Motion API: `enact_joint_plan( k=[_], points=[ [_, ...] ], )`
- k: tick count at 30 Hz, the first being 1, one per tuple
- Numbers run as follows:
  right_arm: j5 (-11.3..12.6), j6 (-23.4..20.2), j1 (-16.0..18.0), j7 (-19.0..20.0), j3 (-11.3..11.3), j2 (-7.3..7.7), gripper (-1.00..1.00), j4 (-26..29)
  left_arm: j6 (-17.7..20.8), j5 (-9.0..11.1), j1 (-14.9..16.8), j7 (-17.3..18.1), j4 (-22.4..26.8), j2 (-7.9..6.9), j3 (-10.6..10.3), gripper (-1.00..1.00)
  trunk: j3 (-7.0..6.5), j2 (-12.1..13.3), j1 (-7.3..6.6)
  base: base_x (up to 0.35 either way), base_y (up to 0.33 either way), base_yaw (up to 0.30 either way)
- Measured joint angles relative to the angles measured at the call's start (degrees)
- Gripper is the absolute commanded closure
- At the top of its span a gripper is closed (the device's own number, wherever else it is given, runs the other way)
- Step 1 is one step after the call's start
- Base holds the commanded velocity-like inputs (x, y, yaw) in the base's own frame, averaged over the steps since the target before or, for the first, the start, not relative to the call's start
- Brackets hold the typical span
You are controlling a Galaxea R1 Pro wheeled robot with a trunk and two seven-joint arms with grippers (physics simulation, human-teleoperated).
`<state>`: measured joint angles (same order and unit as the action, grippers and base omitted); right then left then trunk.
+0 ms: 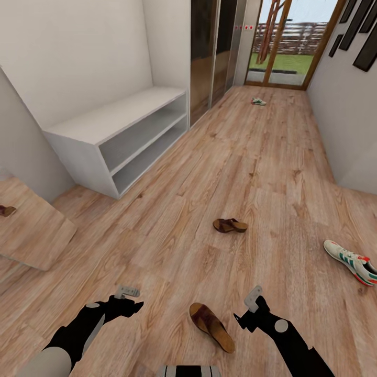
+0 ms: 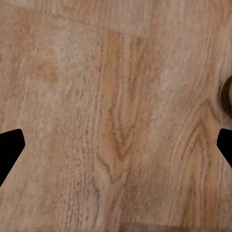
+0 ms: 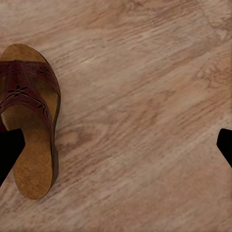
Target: Pick up the two gym shoes and the two sandals from the corridor floor and place them onto the hallstand (shoe rack) in the corridor, making sure they are on the rack and not on the floor. Arrange them so the two gym shoes are next to each other and the two sandals are next to each other.
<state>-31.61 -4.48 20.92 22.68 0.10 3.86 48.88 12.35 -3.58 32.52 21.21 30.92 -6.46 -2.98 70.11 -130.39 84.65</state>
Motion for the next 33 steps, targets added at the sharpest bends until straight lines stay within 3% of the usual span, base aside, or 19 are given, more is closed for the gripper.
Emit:
enact_joint_plan(
  k=[14,33],
  points=[
    [-0.09,0.0,0.0,0.0,-0.01,0.0,-1.0,-0.07,0.01,0.0,-0.02,0.06,0.0,-0.01,0.07,-1.0,3.23,-5.2,2.85,0.0,0.0,0.145],
    [-0.17,-0.07,-0.01,0.04,-0.01,0.0,-1.0,-1.65,0.06,0.11,-0.09,0.07,0.1,-0.02,0.09,-1.0,3.79,-5.21,2.86,0.0,0.0,0.036]
  ],
)
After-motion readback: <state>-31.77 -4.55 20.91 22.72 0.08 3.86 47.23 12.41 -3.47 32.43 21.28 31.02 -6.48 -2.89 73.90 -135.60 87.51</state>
